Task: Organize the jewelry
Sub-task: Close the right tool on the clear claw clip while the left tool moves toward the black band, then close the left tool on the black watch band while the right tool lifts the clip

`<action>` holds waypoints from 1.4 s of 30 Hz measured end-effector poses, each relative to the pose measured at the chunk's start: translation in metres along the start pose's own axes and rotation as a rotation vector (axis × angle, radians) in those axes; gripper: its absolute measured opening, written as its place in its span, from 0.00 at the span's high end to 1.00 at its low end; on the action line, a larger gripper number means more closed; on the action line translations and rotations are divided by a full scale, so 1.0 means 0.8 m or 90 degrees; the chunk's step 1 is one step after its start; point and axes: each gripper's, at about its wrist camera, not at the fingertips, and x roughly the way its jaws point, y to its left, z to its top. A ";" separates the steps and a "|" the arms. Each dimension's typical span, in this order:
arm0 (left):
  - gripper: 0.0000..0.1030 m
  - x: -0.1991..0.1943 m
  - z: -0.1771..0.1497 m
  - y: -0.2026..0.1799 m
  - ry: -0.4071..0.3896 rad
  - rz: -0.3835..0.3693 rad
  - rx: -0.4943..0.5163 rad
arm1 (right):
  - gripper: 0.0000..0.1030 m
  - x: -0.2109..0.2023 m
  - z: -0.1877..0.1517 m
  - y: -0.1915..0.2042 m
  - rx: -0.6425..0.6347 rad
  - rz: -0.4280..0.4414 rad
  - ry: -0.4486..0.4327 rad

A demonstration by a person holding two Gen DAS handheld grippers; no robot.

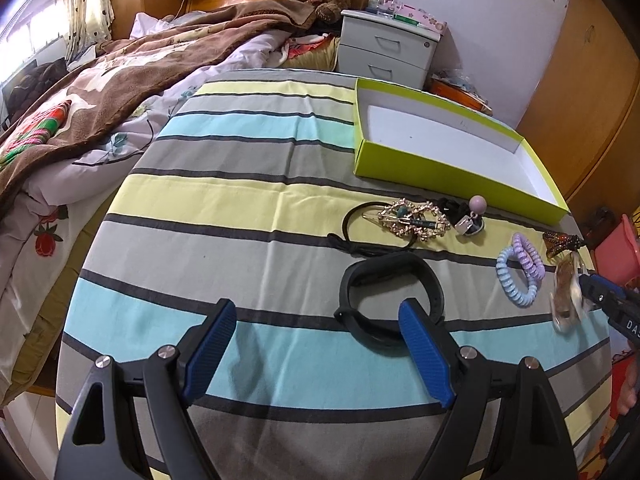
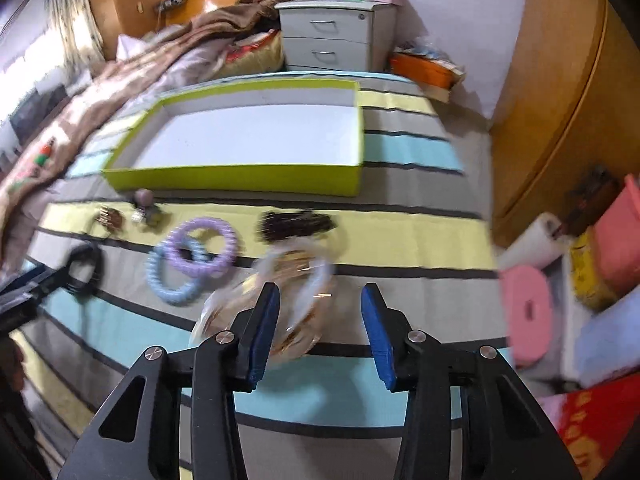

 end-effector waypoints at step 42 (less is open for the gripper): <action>0.60 0.016 0.004 -0.024 -0.004 0.033 0.072 | 0.83 0.007 -0.026 0.002 -0.002 0.008 -0.020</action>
